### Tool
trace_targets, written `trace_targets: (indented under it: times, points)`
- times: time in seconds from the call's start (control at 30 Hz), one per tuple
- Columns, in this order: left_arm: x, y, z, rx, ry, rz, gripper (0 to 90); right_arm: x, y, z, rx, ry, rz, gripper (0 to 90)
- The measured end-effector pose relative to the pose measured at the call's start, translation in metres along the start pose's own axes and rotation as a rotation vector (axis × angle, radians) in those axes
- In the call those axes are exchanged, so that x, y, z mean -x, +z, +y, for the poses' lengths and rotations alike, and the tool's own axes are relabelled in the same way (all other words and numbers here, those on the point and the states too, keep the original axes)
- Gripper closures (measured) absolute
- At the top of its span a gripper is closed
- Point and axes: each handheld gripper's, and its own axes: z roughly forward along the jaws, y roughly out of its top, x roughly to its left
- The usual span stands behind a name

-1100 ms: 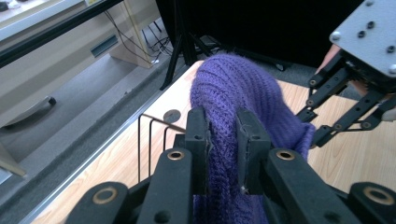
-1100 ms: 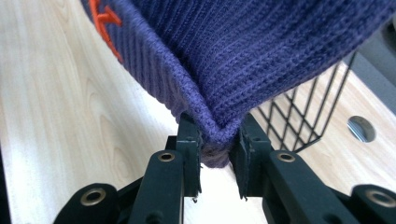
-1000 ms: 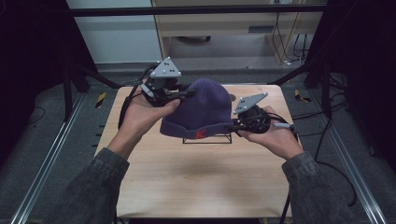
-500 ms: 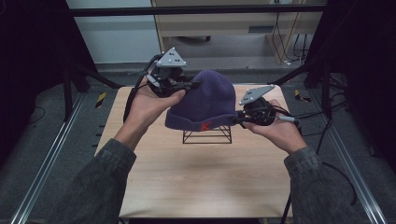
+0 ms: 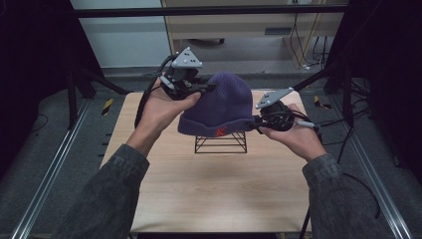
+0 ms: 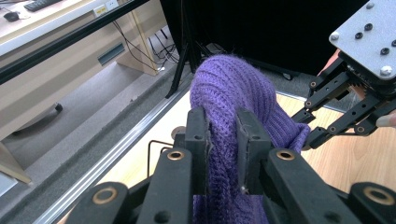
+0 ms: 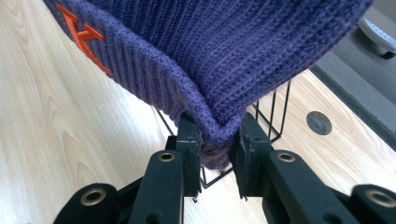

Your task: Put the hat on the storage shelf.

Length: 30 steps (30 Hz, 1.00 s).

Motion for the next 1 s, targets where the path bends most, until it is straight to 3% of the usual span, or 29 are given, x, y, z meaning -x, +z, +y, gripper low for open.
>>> trace_targets:
  times: [0.37,0.77,1.0]
  points:
    - [-0.006,0.005,0.013,0.028,0.025,0.018,76.6,0.01,-0.005,0.007,0.02,0.021,-0.052,74.4]
    - [-0.027,0.017,0.018,0.03,0.027,0.033,76.5,0.027,-0.001,0.013,0.034,0.076,-0.125,74.2]
    - [-0.036,0.031,0.021,0.017,0.052,0.059,76.7,0.032,0.003,0.013,0.02,0.088,-0.131,74.1]
